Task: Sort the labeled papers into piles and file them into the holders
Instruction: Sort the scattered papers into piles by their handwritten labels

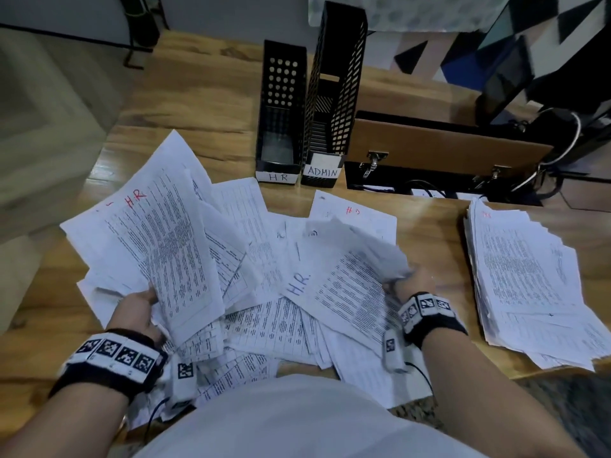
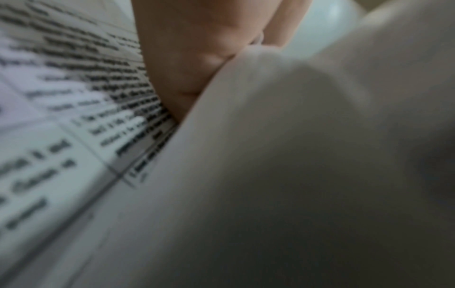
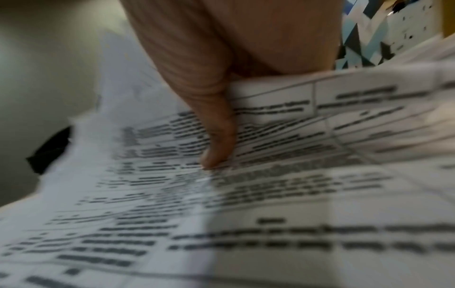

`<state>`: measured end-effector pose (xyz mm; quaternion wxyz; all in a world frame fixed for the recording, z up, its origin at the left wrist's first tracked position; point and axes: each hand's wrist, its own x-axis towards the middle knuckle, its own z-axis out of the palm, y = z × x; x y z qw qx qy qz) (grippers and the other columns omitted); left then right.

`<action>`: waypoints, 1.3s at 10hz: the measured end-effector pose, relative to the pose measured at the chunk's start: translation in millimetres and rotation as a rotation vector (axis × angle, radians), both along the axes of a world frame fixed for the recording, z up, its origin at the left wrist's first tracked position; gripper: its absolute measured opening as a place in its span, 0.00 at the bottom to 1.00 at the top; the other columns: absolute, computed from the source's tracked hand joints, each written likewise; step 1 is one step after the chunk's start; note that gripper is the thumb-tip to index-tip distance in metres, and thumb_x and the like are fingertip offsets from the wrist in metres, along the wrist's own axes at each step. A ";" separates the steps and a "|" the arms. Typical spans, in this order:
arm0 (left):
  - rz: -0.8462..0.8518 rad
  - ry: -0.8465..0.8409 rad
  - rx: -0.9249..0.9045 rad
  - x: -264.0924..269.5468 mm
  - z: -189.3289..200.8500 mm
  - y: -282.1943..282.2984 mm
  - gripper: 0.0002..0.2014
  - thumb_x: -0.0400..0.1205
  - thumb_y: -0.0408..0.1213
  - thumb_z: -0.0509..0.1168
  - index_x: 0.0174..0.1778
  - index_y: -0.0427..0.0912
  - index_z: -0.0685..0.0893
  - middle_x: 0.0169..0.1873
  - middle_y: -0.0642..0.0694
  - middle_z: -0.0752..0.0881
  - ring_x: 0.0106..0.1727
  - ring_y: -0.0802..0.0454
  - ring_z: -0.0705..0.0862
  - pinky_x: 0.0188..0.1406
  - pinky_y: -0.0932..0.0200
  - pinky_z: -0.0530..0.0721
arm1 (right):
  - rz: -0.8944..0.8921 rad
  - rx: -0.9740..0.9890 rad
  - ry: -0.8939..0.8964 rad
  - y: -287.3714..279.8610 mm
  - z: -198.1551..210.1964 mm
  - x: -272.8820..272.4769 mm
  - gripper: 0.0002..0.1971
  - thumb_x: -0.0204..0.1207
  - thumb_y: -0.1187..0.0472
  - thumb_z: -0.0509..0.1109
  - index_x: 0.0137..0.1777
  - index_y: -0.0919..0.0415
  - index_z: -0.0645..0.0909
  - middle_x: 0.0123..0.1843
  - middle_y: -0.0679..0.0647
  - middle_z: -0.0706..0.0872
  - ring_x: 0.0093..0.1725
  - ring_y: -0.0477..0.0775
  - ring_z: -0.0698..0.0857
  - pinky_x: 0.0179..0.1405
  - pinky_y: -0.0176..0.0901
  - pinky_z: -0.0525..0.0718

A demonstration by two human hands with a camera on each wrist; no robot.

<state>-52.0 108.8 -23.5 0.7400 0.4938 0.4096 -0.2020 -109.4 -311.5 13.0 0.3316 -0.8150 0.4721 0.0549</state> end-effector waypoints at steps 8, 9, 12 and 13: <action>-0.064 -0.027 0.074 -0.3 -16.6 9.9 0.21 0.89 0.41 0.50 0.43 0.33 0.84 0.27 0.45 0.91 0.38 0.44 0.90 0.61 0.48 0.77 | 0.378 -0.128 -0.252 48.0 -28.8 -9.8 0.18 0.62 0.80 0.56 0.27 0.53 0.64 0.25 0.49 0.70 0.30 0.52 0.70 0.27 0.40 0.64; -0.039 -0.049 -0.012 -3.6 -8.7 4.6 0.17 0.89 0.41 0.50 0.46 0.34 0.81 0.29 0.44 0.91 0.27 0.48 0.90 0.60 0.45 0.74 | 0.379 -0.160 -0.371 51.5 -29.7 -24.9 0.19 0.61 0.79 0.56 0.32 0.51 0.61 0.27 0.47 0.69 0.29 0.50 0.68 0.27 0.43 0.65; -0.018 -0.054 0.167 6.9 -31.9 17.3 0.16 0.86 0.34 0.53 0.35 0.41 0.80 0.16 0.57 0.84 0.16 0.62 0.84 0.15 0.66 0.83 | 0.155 0.018 -0.182 40.4 -27.3 -8.3 0.10 0.71 0.72 0.74 0.50 0.61 0.84 0.41 0.58 0.87 0.41 0.58 0.87 0.39 0.51 0.90; -0.046 -0.090 0.170 6.6 -27.4 12.8 0.10 0.86 0.33 0.52 0.41 0.45 0.76 0.14 0.59 0.83 0.20 0.59 0.85 0.21 0.67 0.85 | 0.119 -0.050 0.052 28.5 -42.6 12.2 0.22 0.56 0.56 0.88 0.51 0.57 0.89 0.49 0.58 0.87 0.51 0.60 0.86 0.48 0.53 0.90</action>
